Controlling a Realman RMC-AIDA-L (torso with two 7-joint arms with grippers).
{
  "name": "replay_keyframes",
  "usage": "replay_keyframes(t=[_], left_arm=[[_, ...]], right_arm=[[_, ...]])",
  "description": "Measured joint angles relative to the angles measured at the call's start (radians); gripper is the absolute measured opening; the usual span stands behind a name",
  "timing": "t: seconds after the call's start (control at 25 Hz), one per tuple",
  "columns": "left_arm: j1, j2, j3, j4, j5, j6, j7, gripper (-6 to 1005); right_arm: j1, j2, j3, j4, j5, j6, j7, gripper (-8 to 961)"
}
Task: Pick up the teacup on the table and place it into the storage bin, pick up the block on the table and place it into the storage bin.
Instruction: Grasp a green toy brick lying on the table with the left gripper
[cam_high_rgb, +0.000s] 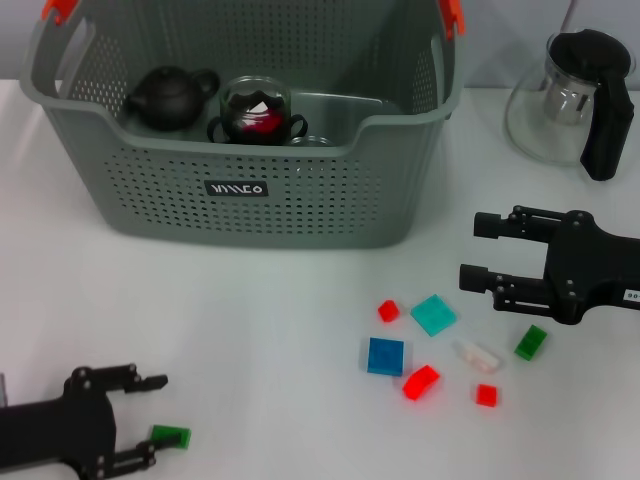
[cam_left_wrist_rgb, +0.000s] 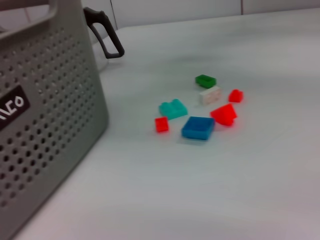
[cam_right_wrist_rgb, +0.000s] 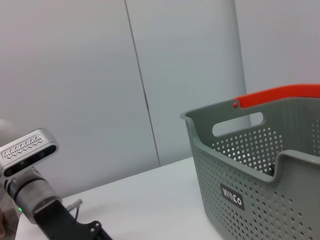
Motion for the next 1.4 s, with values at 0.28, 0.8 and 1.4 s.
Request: replay_keyframes(t=[0.28,0.8,1.4], left_arm=[[-0.027,0.003,-0.004,-0.029,-0.067,-0.071,-0.001,608],[0.015,0.003,0.001,0.01,-0.065,0.045,-0.006,593],[0.022,0.0,0.005,-0.04,-0.034,-0.042,0.016,593]], right_arm=[[-0.002,0.001,-0.001,0.001,0.0,-0.003,0.0,740],[0.004,0.001,0.01,-0.003,-0.001,-0.007,0.0,740],[0.007,0.0,0.011,-0.003,-0.001,-0.007,0.002,740]])
